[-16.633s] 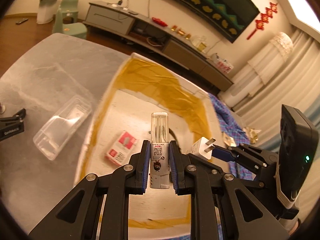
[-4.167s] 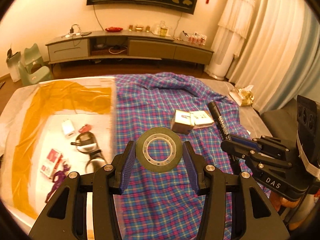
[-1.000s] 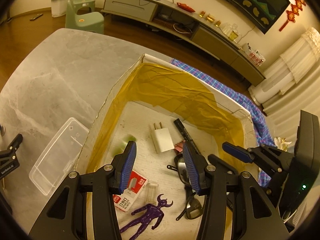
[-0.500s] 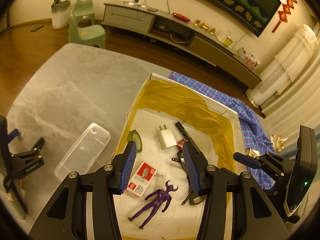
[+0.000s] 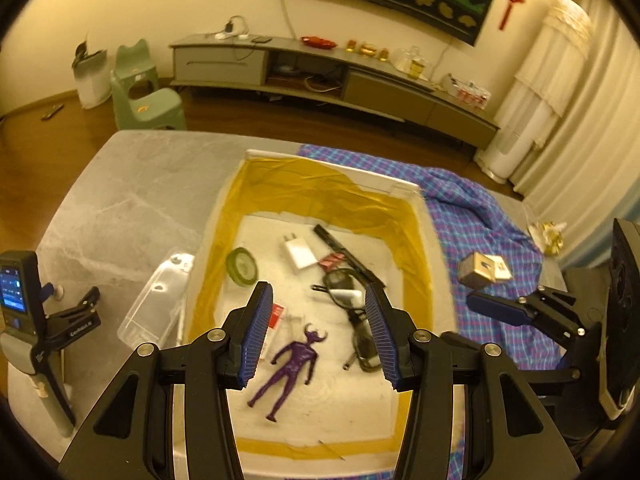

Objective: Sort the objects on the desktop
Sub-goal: 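Move both open tools back toward the small boxes on the bed, then grasp the silver tin box with left tool while right tool grasps white tissue pack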

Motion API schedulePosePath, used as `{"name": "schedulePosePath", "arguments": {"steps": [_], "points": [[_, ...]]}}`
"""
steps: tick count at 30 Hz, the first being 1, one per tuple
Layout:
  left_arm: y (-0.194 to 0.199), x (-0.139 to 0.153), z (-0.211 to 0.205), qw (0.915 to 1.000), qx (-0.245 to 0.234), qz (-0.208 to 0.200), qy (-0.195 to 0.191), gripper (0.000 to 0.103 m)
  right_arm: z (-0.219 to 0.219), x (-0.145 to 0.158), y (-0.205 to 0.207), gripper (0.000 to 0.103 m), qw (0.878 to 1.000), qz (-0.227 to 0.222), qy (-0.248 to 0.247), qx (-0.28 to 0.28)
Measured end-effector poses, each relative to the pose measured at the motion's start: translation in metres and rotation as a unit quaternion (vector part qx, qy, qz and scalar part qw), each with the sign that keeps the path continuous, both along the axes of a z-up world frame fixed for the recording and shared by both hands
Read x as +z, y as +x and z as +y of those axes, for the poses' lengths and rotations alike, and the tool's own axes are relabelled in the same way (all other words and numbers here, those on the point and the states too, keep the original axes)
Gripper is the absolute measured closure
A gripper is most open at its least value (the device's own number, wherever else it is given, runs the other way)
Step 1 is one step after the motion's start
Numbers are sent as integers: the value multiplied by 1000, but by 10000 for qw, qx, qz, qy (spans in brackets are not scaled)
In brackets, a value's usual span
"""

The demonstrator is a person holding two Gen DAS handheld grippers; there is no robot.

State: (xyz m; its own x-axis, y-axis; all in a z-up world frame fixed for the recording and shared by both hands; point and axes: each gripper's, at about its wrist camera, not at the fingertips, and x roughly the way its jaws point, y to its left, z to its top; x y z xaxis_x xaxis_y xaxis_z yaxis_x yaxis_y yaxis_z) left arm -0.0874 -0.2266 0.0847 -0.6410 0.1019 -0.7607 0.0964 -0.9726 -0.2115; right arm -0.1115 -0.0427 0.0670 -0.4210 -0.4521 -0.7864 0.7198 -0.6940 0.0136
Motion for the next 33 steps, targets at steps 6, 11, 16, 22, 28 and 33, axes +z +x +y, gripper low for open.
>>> {"name": "schedulePosePath", "arguments": {"steps": [6, 11, 16, 22, 28, 33], "points": [[18, 11, 26, 9990, -227, 165, -341, 52, 9, 5, 31, 59, 9996, 286, -69, 53], [33, 22, 43, 9969, -455, 379, -517, 52, 19, 8, 48, 58, 9988, 445, -189, 96], [45, 33, 64, 9936, -701, 739, -484, 52, 41, 10, 55, 58, 9975, 414, -579, 33], [42, 35, 98, 9898, -1060, 881, -361, 52, 92, 16, 42, 57, 9897, -26, -1409, -240], [25, 22, 138, 9860, -1446, 714, -413, 52, 169, 19, 6, 52, 9817, 99, -1568, -1077], [2, 2, 174, 9848, -1685, 365, -207, 52, 225, 0, -33, 45, 9767, 256, -1177, -1776]]}}
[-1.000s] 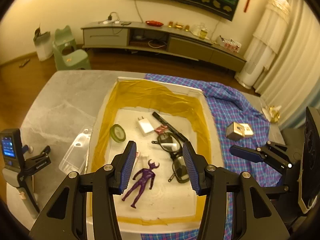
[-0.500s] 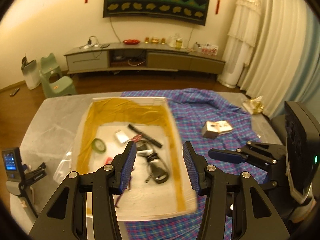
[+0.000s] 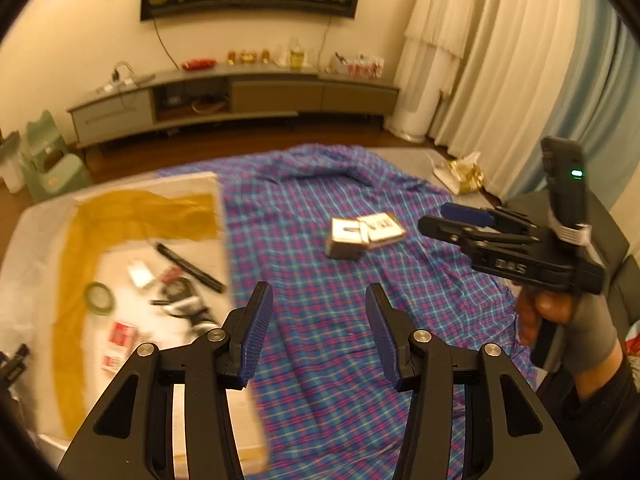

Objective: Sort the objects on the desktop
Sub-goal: 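Grasp the silver tin box with left tool while right tool grasps white tissue pack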

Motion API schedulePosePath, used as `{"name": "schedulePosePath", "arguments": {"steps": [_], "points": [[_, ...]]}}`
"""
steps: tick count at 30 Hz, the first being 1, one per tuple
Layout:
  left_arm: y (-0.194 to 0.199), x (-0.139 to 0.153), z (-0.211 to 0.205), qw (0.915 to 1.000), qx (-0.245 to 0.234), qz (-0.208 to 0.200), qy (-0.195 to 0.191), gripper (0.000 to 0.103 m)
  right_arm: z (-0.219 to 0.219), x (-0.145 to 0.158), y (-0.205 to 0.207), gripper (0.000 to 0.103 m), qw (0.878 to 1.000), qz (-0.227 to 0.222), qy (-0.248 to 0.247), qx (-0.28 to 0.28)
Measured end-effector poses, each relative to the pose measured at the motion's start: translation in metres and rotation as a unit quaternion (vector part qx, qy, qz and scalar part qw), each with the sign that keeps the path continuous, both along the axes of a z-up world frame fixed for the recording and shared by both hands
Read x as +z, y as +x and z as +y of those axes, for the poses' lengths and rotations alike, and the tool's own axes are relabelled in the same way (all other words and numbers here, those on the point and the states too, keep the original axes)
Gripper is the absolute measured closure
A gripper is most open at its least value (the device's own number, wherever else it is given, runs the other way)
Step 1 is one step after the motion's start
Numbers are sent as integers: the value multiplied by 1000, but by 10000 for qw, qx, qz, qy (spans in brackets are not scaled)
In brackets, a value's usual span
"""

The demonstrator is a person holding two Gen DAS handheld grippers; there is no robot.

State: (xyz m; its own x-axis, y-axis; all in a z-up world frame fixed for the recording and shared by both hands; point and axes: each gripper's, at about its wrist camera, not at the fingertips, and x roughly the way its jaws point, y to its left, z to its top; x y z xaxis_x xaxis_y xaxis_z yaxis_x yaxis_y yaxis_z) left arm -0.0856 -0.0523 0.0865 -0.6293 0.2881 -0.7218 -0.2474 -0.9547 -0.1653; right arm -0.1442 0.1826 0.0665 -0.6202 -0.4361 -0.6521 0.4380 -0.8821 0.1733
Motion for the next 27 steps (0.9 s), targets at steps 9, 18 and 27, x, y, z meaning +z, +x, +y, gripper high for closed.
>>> {"name": "schedulePosePath", "arguments": {"steps": [9, 18, 27], "points": [[-56, -42, 79, 9984, -304, -253, -398, 52, 18, -78, -69, 26, 9929, -462, 1056, -299], [-111, -78, 97, 9977, -74, -537, -409, 52, 10, -117, -121, 23, 9897, -632, 1233, -353], [-139, -95, 120, 9972, -154, -647, -349, 52, 4, -138, -134, 21, 9874, -643, 1437, -123]]}}
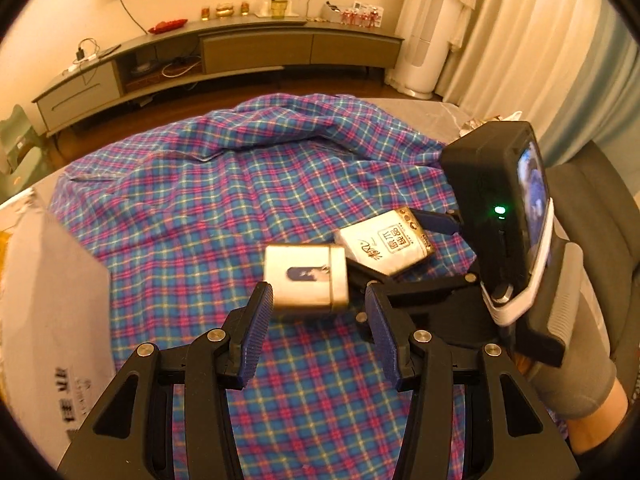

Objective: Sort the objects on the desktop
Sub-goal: 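Grasp the silver tin box with left tool while right tool grasps white tissue pack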

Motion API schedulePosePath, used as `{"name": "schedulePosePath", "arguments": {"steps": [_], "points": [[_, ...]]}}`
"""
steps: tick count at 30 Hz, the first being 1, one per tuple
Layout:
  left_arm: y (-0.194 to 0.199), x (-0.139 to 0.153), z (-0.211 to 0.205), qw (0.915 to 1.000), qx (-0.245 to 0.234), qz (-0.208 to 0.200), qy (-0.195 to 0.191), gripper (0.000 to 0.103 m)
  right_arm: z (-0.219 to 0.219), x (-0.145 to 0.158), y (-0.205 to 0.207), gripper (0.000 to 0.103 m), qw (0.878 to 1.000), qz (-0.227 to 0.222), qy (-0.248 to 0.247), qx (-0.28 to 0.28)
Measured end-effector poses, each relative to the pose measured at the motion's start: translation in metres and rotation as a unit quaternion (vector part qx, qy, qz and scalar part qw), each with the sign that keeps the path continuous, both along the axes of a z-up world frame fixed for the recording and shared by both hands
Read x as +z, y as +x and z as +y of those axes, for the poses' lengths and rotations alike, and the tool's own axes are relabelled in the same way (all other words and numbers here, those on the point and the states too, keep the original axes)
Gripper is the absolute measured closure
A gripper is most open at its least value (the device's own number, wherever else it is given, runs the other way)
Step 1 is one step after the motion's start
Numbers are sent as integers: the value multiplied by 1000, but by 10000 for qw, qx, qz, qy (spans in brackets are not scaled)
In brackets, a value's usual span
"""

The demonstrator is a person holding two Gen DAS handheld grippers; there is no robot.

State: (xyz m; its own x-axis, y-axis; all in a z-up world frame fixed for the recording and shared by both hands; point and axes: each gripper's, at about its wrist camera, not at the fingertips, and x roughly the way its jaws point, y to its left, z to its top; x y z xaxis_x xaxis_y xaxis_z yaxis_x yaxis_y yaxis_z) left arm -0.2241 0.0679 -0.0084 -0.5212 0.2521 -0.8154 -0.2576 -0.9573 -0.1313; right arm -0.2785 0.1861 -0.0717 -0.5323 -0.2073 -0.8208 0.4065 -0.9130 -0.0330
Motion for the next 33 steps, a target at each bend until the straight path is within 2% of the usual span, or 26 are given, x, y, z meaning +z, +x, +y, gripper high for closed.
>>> {"name": "schedulePosePath", "arguments": {"steps": [3, 6, 10, 12, 18, 21, 24, 31, 33], "points": [[-6, -8, 8, 9999, 50, -2, -152, 52, 7, 2, 1, 25, 10000, -28, -39, -55], [-10, -10, 12, 9991, 162, 211, -328, 48, 16, 4, 3, 26, 9999, -40, -143, -88], [-18, -11, 12, 9986, 297, 272, -354, 46, 26, 4, 3, 27, 9991, -144, -368, -140], [-20, -12, 9, 9986, 351, 186, -355, 46, 31, 6, 5, 27, 9983, -184, -530, -159], [-19, -18, -6, 9991, 408, -77, 46, 47, 31, 12, 9, 27, 9981, -112, -586, -135], [-18, -17, -1, 9992, 388, -49, -63, 46, 30, 11, 11, 27, 9985, -100, -515, -154], [-14, -15, 4, 9996, 269, -6, -70, 46, 37, 11, 10, 27, 9975, -150, -661, -192], [-28, -34, 10, 9988, 302, -152, -367, 46, 46, 8, 10, 27, 9979, -197, -565, -258], [-30, -37, 10, 9989, 271, -150, -352, 47, 49, 8, 11, 27, 9978, -200, -567, -262]]}}
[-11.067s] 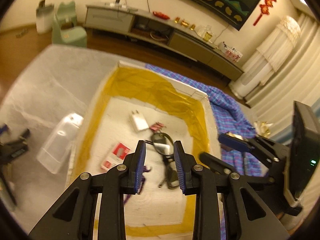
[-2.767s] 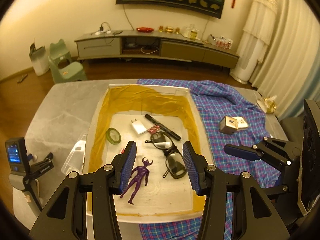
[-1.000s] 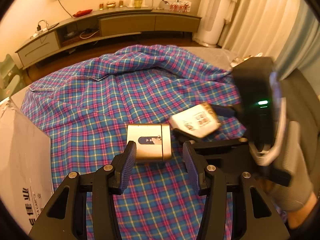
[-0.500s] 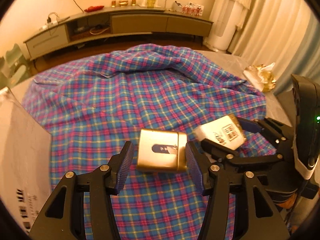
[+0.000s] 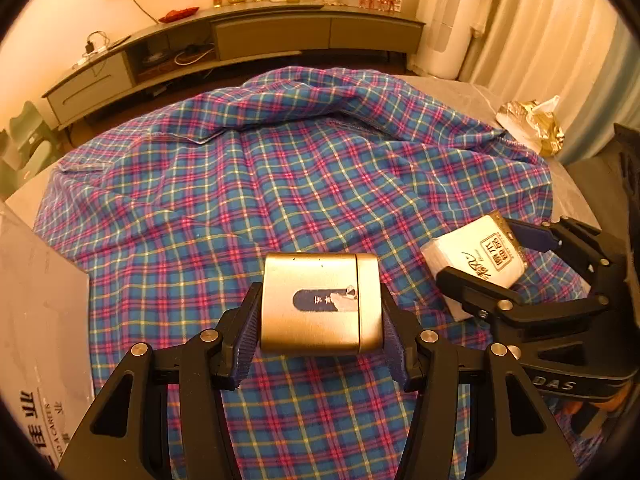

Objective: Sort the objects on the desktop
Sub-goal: 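Grasp the silver tin box with left tool while right tool grasps white tissue pack, then carry the tin box and tissue pack over the white box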

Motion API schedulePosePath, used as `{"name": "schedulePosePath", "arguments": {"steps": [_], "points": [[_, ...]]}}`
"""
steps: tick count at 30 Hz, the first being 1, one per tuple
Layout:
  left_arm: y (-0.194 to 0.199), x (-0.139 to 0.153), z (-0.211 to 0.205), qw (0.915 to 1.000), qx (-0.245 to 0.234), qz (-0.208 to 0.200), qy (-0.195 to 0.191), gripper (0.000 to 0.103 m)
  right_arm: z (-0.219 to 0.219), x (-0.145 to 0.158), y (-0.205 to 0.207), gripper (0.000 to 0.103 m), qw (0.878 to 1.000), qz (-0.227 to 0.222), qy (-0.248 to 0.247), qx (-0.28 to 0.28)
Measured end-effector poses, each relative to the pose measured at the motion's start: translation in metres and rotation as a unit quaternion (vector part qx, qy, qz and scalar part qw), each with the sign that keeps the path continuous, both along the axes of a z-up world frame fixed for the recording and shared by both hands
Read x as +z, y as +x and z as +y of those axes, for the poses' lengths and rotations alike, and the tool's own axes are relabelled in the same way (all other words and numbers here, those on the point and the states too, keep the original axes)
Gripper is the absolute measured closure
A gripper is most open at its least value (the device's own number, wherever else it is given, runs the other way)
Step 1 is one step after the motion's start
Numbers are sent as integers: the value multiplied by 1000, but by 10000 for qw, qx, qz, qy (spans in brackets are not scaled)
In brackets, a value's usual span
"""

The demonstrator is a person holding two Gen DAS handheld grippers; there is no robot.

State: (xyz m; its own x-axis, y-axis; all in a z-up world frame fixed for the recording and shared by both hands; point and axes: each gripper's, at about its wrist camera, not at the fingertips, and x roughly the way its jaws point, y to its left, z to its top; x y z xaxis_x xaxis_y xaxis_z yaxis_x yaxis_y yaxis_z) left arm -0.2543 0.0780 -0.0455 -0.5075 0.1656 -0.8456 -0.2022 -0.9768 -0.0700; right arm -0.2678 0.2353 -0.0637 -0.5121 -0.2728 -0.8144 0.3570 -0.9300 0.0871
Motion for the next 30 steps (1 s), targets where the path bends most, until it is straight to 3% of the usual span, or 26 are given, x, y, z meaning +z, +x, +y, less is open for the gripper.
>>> {"name": "schedulePosePath", "arguments": {"steps": [5, 16, 30], "points": [[7, 8, -7, 9996, 79, 142, 222, 50, 0, 3, 5, 27, 10000, 3, -32, 68], [60, 58, -27, 9974, 286, 656, 1, 50, -21, 39, 43, 27, 9981, 480, 43, 388], [139, 102, -57, 9927, 531, 1075, -123, 50, -49, 87, 115, 27, 9917, 1033, -60, 763]]}}
